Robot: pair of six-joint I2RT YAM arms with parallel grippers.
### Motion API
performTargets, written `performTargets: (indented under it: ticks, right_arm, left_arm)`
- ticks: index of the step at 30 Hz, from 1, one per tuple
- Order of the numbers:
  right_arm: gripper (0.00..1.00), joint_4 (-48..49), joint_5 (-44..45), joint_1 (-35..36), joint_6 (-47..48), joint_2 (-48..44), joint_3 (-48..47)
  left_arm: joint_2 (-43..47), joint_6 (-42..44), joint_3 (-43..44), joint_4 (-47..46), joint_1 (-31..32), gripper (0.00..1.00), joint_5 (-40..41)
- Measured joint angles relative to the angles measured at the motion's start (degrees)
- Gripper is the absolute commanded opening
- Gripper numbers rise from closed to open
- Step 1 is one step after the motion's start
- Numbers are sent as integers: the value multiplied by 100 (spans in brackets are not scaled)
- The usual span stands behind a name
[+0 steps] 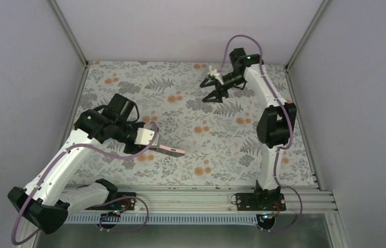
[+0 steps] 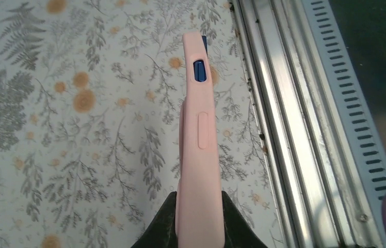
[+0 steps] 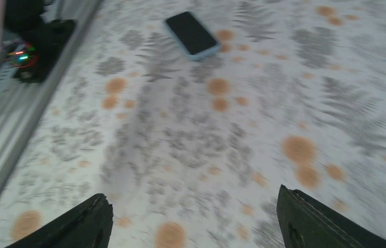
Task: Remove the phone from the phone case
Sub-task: Remove the phone case from the phone.
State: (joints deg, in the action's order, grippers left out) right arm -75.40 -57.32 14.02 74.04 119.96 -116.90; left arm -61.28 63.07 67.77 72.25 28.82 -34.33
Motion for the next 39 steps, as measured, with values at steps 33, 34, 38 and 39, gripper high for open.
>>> performTargets:
  ticks: [33,34,38,39]
  right_arm:
    - [75,2396,723,1593,-1412,-3416,4356]
    - [74,2391,715,1593,-1403,-3416,4354]
    - [73,2212,684,1596,-1290,-3383,4310]
    - [73,2140,675,1596,-1244,-3370,4293]
  left_arm:
    - [-763,-90,457,-619,-170,2,-509]
    - [-763,-90,457,-619,-170,2,-509]
    - [-763,-94,457,-623,-170,2,-490]
    - [-763,-94,457,-629,-170,2,-490]
